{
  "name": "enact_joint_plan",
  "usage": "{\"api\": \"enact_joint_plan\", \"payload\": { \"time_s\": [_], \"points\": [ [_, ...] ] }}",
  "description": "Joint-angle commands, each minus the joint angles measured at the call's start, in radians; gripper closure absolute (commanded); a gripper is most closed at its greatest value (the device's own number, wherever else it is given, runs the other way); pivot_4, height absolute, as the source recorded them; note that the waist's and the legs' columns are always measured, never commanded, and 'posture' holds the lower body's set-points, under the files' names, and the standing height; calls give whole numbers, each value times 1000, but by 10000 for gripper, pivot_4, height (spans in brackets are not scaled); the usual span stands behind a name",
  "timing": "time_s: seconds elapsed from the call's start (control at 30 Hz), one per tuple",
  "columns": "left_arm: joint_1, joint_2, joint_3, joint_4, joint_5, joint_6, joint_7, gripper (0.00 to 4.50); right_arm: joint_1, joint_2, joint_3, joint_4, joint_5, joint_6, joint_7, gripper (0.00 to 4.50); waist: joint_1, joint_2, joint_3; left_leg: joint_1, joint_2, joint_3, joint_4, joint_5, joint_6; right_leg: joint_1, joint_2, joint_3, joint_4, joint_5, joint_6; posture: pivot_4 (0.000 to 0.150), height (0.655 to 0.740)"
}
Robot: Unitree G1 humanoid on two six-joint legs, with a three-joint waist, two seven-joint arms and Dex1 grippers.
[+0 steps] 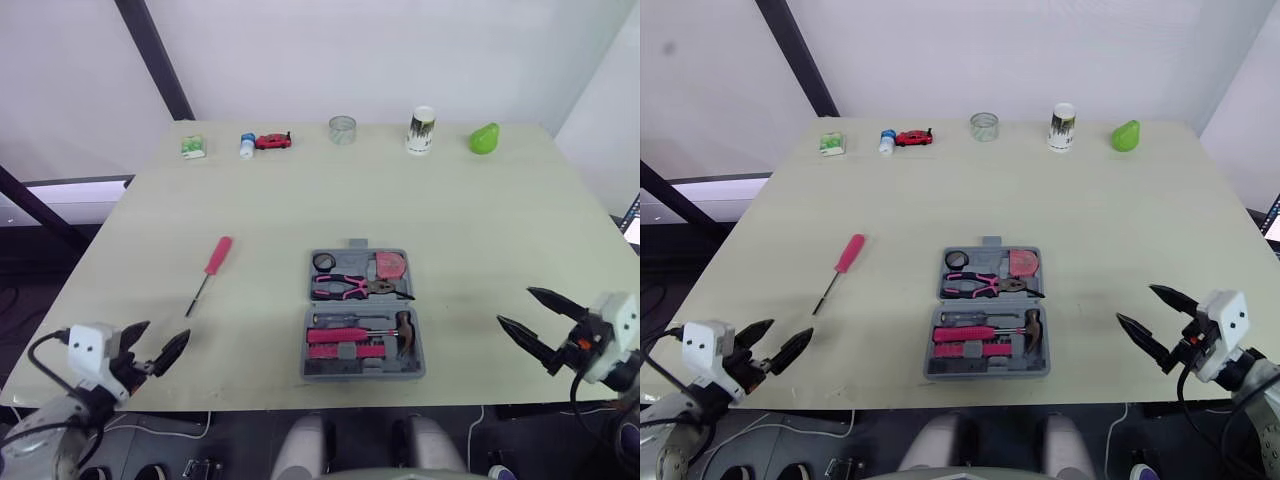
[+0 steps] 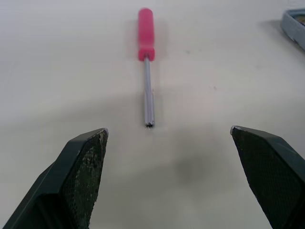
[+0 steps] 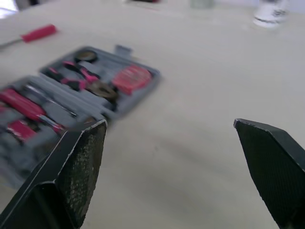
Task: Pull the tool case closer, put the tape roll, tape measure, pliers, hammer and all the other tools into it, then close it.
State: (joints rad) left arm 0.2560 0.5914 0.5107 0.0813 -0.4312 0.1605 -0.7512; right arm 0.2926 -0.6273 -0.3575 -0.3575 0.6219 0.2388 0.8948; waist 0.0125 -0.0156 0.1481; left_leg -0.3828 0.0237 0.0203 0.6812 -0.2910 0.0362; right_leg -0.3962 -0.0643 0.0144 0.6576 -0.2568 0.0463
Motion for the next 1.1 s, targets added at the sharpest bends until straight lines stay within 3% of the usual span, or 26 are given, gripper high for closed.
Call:
{"api": "enact_joint_plan", "payload": {
  "time_s": [0.03, 0.3, 0.53, 0.8, 0.93, 1.03, 1.1],
  "points": [
    [-66, 20, -24, -17, 26, 32, 53, 1061, -41, -34, 31, -89, 79, 79, 23, 0, 0, -1, 0, 0, 0, 0, 0, 0, 0, 0, 0, 0, 0, 0, 0, 1500, 7400],
    [-329, 52, -157, 156, 106, 42, 54, 1061, -226, -66, 177, -124, 68, 98, 100, 0, 1, -1, 1, 0, -1, -1, 0, 0, 0, 0, 0, -2, 1, 1, 1, 1500, 7400],
    [-534, 24, -205, 323, 149, 67, 136, 1061, -244, -51, 207, -110, 35, 18, 164, 0, 0, -3, 2, -2, -2, -2, 0, 0, 1, 0, 1, -8, 0, 3, 4, 1500, 7400],
    [-654, 19, -237, 539, 188, 58, 159, 1061, -245, -47, 224, -101, 9, -52, 207, 0, -1, -4, 3, -2, -3, -3, 0, 0, 1, -1, 6, -9, 0, 3, 5, 1500, 7400],
    [-700, 17, -244, 655, 204, 56, 172, 12344, -251, -45, 231, -91, -8, -71, 209, 0, 0, -5, 3, -2, -3, -3, 0, 0, 1, -1, 6, -9, 0, 3, 5, 1500, 7400],
    [-715, 11, -235, 676, 198, 56, 176, 28884, -247, -46, 226, -90, -12, -76, 208, 0, 1, -5, 3, -2, -2, -3, 1, 0, 1, -1, 6, -9, 1, 3, 5, 1500, 7400],
    [-701, 2, -230, 655, 186, 57, 169, 37563, -243, -45, 225, -92, -14, -78, 207, 0, 1, -5, 3, -2, -2, -3, 1, 0, 1, -1, 6, -9, 1, 3, 5, 1500, 7400]
  ]
}}
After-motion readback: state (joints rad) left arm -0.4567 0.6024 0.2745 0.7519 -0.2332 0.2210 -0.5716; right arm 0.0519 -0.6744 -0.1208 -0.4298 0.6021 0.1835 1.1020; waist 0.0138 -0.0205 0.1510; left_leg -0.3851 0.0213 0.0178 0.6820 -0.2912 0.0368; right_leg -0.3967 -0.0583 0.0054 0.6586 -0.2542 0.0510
